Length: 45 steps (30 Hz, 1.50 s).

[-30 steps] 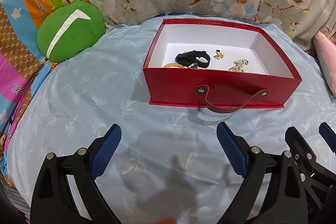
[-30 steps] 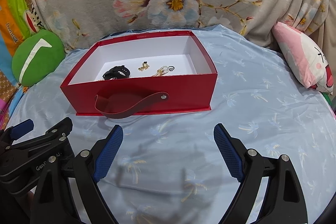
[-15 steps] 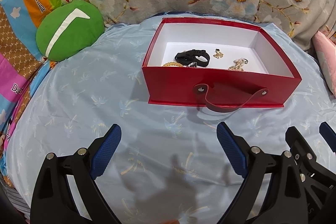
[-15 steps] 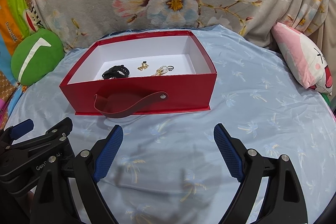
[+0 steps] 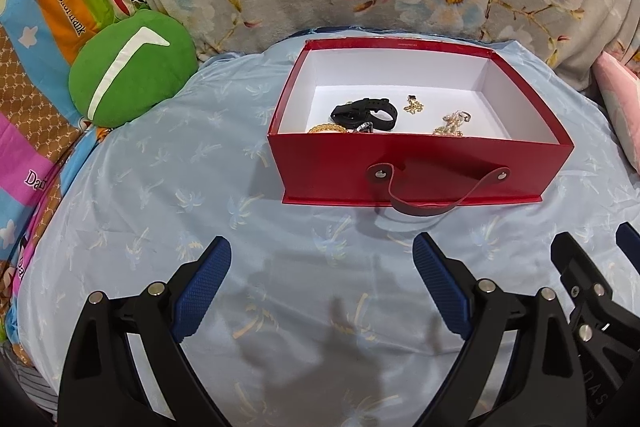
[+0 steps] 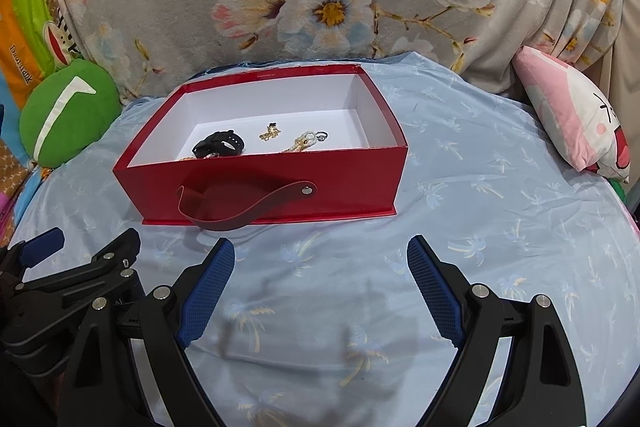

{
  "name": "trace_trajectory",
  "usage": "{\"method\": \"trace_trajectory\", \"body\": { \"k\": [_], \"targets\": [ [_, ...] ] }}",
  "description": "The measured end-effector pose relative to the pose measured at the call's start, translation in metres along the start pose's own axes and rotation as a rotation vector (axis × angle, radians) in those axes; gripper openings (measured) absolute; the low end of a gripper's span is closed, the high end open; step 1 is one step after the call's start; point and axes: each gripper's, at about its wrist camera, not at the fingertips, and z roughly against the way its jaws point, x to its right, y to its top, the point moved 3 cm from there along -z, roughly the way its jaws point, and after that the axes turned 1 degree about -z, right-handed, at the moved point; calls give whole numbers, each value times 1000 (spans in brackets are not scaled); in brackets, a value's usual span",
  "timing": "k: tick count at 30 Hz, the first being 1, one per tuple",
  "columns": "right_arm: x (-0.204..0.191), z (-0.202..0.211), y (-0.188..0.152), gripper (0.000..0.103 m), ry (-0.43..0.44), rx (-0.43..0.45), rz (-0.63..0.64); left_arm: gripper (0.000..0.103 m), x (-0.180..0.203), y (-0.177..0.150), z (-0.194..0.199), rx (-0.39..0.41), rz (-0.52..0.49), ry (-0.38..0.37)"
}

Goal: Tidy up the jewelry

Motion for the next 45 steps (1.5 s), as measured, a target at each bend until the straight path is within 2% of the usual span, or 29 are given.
{"method": "trace_trajectory", "body": {
  "k": [45],
  "targets": [
    [-1, -2, 4, 86, -12, 6, 3, 90, -5, 4, 0, -1, -8, -7]
  ]
}}
